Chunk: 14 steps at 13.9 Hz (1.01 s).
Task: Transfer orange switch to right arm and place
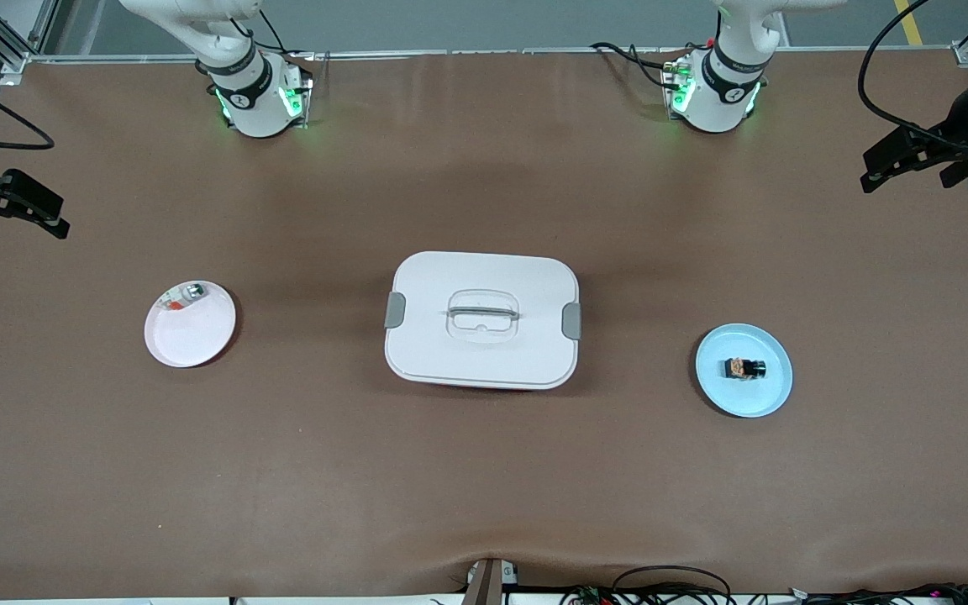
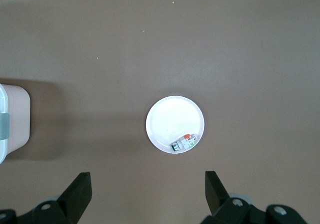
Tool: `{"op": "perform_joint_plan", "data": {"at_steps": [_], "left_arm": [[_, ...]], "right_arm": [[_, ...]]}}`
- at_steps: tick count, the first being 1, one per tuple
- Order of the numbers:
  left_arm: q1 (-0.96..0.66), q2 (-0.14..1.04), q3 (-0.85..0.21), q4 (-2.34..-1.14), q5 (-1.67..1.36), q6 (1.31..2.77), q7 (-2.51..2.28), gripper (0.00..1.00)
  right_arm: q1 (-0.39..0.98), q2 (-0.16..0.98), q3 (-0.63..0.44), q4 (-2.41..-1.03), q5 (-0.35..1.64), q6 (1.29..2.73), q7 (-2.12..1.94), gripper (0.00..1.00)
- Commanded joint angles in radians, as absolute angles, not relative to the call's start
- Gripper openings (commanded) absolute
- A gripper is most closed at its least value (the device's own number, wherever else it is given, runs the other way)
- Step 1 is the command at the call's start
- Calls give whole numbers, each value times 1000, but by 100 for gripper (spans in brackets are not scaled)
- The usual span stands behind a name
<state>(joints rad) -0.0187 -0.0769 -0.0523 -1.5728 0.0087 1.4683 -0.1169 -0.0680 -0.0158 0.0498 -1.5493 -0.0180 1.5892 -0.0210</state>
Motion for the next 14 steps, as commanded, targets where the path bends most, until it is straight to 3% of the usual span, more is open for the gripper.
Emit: {"op": "perform_joint_plan", "data": {"at_steps": [1, 9, 14], "left_arm": [[-23, -66, -52, -1546, 26, 1445, -127, 100], [-20, 31, -48, -1477, 26, 1445, -123, 100], [-18, 75, -48, -1547, 28, 1527, -130, 100]], "right_arm": [[-71, -17, 54, -1540, -25, 1586, -17, 100], [-71, -17, 54, -1540, -25, 1586, -17, 100], [-71, -17, 54, -1539, -25, 1586, -17, 100]]}}
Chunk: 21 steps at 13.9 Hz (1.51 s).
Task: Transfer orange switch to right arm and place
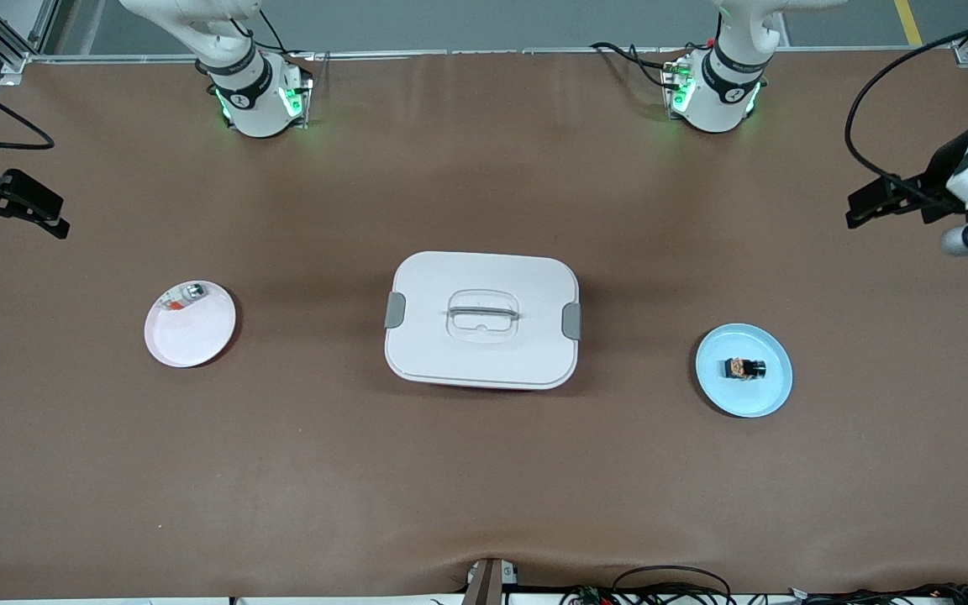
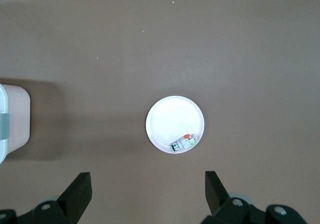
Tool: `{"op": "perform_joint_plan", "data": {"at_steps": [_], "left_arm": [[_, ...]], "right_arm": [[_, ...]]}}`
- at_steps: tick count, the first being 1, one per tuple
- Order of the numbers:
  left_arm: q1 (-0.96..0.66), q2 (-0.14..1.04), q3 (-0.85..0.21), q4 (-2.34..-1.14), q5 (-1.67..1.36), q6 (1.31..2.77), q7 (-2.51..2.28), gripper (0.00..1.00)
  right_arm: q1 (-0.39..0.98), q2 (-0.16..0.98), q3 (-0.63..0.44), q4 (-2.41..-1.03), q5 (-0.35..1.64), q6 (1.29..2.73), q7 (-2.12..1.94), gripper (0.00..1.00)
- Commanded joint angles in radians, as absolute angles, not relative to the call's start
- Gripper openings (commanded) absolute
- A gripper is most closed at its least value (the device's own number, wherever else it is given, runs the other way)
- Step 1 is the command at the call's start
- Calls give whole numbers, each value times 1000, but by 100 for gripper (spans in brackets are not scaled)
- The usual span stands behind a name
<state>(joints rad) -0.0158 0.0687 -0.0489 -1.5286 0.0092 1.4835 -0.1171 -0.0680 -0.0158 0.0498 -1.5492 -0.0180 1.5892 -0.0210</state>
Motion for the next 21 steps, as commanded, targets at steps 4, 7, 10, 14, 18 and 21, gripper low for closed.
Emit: {"op": "perform_joint_plan", "data": {"at_steps": [4, 7, 10, 14, 18, 21], "left_arm": [[-20, 74, -48, -1702, 37, 1728, -130, 100], [-29, 98, -55, -1805, 121, 1877, -126, 100], [-23, 127, -57, -1923, 138, 2089, -120, 100], [-21, 228, -57, -1960, 138, 2232, -112, 100], [-20, 325, -58, -1965, 140, 2305, -103, 100], [-18, 386, -58, -1968, 140, 2368, -95, 100]], "right_arm": [[-71, -17, 52, -1536, -25, 1586, -17, 100], [-71, -17, 52, -1536, -25, 1586, -17, 100], [-72, -15, 52, -1536, -25, 1586, -17, 100], [-71, -15, 52, -1536, -25, 1586, -17, 100], [-71, -15, 54, -1534, -25, 1586, -17, 100], [-71, -15, 54, -1536, -25, 1586, -17, 100]]}}
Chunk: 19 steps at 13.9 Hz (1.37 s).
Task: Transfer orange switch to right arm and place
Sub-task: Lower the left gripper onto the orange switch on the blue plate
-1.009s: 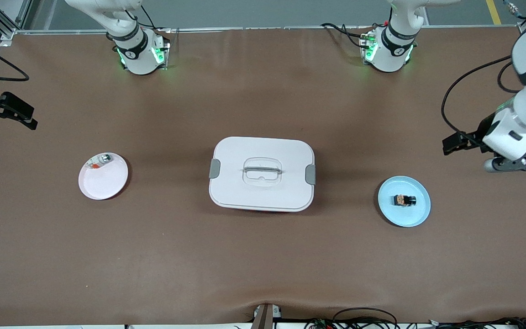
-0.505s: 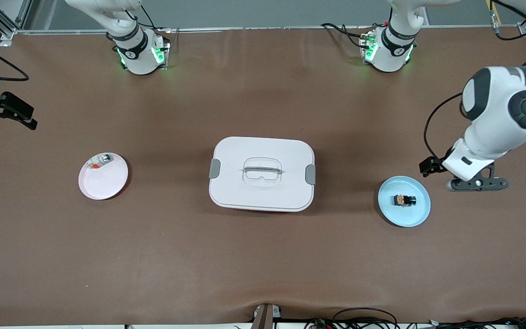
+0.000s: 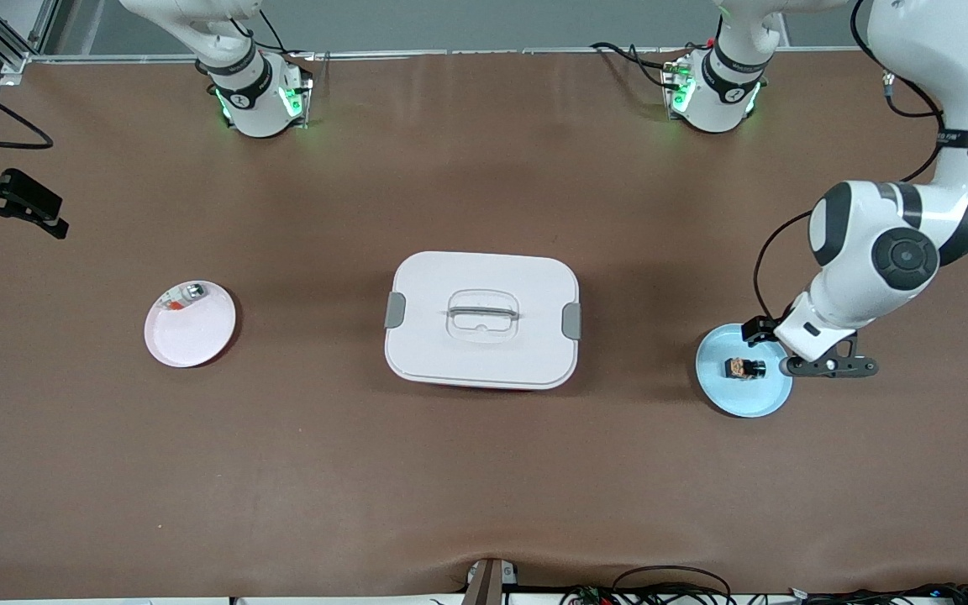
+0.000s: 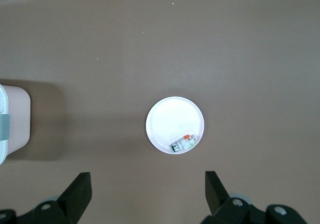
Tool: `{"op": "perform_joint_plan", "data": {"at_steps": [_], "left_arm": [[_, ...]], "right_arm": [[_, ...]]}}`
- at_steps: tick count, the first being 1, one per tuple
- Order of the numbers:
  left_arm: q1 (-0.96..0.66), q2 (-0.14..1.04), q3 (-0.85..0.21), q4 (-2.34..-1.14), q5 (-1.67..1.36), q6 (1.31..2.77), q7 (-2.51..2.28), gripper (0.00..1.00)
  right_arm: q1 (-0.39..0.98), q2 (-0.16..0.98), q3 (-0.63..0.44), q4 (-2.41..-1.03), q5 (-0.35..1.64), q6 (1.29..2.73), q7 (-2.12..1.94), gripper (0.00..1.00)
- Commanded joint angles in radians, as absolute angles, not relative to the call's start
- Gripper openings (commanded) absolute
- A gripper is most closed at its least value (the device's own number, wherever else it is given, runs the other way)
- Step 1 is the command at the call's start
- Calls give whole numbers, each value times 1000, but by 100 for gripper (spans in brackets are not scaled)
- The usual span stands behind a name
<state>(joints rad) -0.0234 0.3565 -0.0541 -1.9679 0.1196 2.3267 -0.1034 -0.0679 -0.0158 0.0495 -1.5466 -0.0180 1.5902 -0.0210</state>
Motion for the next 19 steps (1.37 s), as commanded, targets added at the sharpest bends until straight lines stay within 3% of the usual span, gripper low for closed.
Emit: {"op": "perform_joint_plan", "data": {"at_steps": [1, 19], "left_arm": [[-17, 406, -58, -1968, 140, 2388, -80, 100], [5, 574, -63, -1957, 138, 2591, -57, 100]], "right_arm": [[-69, -15, 52, -1536, -25, 1586, -17, 100], [-69, -15, 54, -1536, -25, 1586, -17, 100]]}}
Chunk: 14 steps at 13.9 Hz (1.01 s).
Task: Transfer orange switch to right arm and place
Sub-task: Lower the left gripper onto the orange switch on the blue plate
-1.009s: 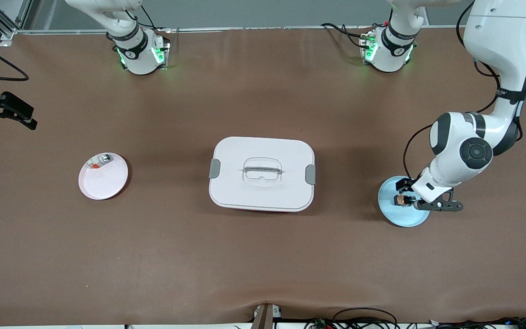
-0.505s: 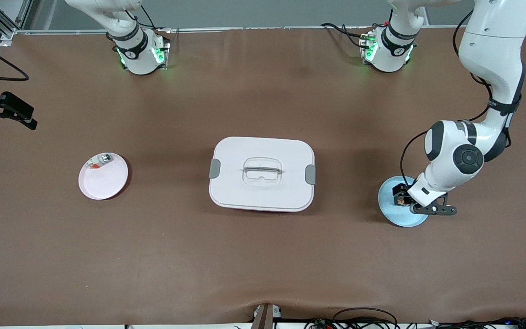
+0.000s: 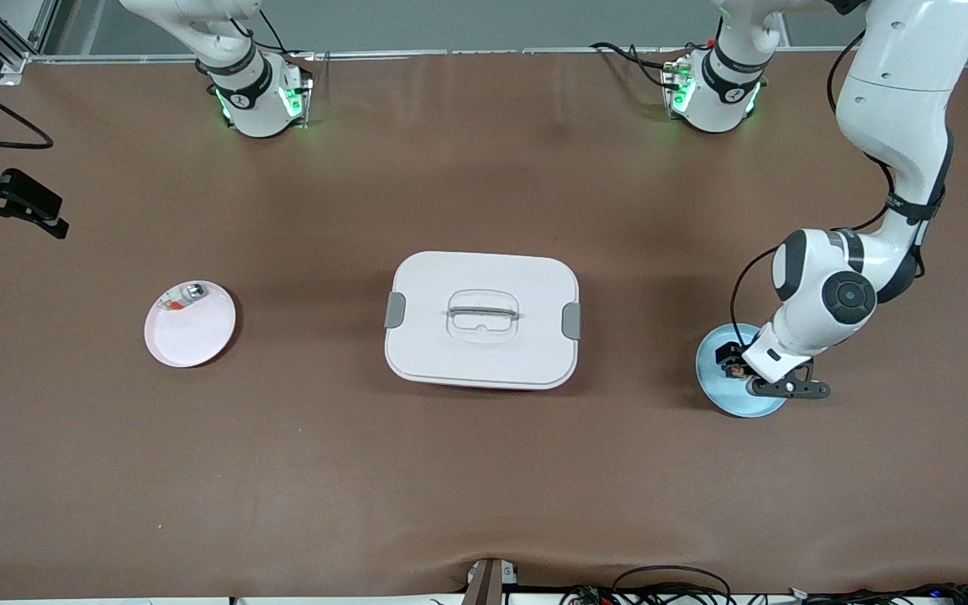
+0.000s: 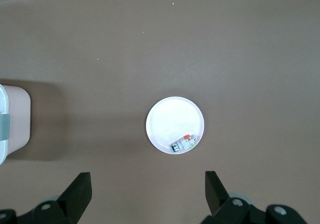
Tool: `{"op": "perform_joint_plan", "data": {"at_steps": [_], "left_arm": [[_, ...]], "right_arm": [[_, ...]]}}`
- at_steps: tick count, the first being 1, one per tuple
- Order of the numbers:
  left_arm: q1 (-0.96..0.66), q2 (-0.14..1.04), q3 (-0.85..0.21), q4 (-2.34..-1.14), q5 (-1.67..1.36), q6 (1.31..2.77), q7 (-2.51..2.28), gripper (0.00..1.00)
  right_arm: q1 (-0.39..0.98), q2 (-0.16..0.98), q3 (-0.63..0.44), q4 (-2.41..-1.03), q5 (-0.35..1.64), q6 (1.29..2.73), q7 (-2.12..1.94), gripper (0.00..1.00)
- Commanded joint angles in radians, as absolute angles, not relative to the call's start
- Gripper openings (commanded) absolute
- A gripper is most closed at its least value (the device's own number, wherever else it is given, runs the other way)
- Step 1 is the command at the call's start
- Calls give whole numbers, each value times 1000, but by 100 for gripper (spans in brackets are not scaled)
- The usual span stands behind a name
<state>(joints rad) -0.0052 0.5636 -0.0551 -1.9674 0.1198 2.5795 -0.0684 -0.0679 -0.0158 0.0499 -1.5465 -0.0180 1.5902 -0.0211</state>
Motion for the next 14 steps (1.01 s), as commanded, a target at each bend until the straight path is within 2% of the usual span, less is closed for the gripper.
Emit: {"op": "perform_joint_plan", "data": {"at_steps": [1, 4, 7, 9, 13, 14], "left_arm": [[5, 578, -63, -1956, 140, 2591, -57, 100], [5, 586, -63, -1950, 140, 2594, -52, 100], [6, 600, -63, -1944, 135, 2606, -34, 90], [6, 598, -63, -1944, 129, 2606, -34, 69], [2, 575, -64, -1945, 126, 2592, -35, 10], [2, 559, -66, -1947, 123, 2585, -40, 0]], "right_arm": [[-69, -15, 54, -1536, -25, 1586, -17, 100], [-69, -15, 52, -1536, -25, 1586, -17, 100], [-69, -15, 52, -1536, -25, 1586, -17, 100], [-69, -15, 52, -1535, -25, 1586, -17, 100], [-69, -15, 54, -1536, -25, 1586, -17, 100], [-69, -15, 52, -1536, -25, 1586, -17, 100]]}}
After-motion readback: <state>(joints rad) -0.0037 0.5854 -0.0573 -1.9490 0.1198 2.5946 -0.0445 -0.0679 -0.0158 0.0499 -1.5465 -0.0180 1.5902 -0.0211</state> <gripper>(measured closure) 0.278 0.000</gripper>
